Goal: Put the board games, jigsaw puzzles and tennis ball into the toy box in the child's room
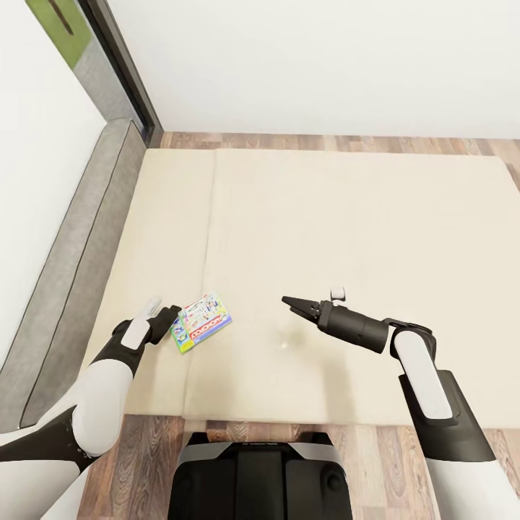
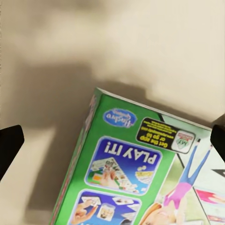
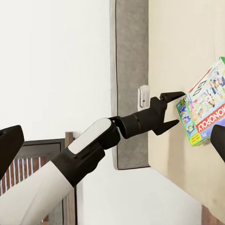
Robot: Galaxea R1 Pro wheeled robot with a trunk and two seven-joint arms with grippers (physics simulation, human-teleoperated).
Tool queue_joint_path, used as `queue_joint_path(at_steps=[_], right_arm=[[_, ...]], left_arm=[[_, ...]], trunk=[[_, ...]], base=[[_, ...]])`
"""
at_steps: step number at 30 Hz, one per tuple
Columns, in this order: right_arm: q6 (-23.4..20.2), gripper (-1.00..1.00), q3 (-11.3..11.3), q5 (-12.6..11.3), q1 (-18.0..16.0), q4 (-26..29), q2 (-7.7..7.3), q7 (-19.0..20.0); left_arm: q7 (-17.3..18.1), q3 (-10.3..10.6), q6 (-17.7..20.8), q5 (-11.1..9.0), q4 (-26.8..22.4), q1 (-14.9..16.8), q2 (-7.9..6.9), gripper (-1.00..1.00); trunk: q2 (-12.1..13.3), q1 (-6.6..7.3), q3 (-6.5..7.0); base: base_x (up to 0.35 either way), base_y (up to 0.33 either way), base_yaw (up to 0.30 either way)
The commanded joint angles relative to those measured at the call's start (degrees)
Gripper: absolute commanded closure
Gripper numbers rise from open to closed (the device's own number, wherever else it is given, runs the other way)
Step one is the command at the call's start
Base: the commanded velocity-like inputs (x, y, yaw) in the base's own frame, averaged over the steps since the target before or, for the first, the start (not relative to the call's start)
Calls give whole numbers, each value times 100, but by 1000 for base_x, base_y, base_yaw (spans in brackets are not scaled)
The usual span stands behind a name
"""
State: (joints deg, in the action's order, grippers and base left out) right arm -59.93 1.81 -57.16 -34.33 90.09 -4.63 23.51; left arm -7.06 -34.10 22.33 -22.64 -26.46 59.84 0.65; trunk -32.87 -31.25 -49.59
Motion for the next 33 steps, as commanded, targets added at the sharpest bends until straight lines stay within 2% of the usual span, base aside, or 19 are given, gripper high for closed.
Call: queue_joint_path(at_steps=[1,21,33], right_arm=[[-7,-100,2,55,-3,0,-3,57],[-7,-100,10,59,-3,0,-3,57],[-7,-100,11,59,-3,0,-4,55]], left_arm=[[-40,-17,33,-62,-16,1,5,-100],[-25,-28,35,-74,-17,10,46,-100],[-29,-27,35,-74,-17,10,49,-100]], trunk=[[-6,-2,-5],[-6,-2,-6],[-6,-2,-6]], base=[[0,0,0],[-1,-2,0],[-70,-132,0]])
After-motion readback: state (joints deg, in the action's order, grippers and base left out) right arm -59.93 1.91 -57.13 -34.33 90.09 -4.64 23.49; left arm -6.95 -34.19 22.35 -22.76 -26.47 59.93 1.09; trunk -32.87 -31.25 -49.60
